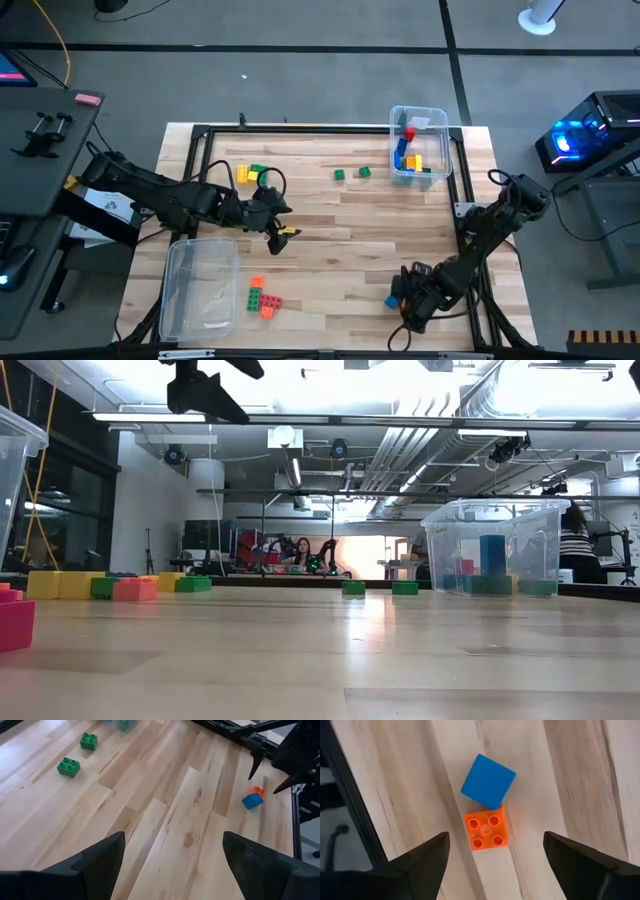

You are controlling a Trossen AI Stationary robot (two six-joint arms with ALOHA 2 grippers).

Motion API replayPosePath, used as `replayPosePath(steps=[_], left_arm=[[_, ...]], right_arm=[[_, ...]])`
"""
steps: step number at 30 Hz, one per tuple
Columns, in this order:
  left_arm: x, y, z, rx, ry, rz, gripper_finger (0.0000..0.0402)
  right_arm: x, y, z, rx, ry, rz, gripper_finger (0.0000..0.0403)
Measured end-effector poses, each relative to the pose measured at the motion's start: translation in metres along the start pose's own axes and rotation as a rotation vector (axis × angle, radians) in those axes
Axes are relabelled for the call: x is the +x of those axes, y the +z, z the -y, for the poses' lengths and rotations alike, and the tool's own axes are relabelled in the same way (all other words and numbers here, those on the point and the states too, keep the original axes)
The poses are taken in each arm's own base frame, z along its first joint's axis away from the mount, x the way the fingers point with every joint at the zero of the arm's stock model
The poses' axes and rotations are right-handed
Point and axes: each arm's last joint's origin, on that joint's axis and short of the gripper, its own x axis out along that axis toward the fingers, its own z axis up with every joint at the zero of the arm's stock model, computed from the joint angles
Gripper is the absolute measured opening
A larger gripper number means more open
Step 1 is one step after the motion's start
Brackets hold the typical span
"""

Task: Sort blocks by size
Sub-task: Put the bottom right small orange game piece into the left transparent bin

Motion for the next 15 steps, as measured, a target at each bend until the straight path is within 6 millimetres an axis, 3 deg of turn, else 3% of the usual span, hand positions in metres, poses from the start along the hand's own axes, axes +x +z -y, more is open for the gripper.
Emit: replayPosePath(steps=[4, 10, 15], left_arm=[[0.0, 0.0, 0.0, 0.0, 0.003, 0.002, 0.0321], [0.0, 0.0, 0.0, 0.0, 0.008, 0.005, 0.0321], [0.0, 0.0, 0.0, 0.0, 0.009, 0.005, 0.0321]], right_arm=[[0.004, 0.0, 0.0, -0.094, -0.014, -0.001, 0.0318], [0.028, 0.004, -0.011, -0.201, 0.034, -0.006, 0.0318], [0.046, 0.004, -0.011, -0.189, -0.009, -0.027, 0.0318]])
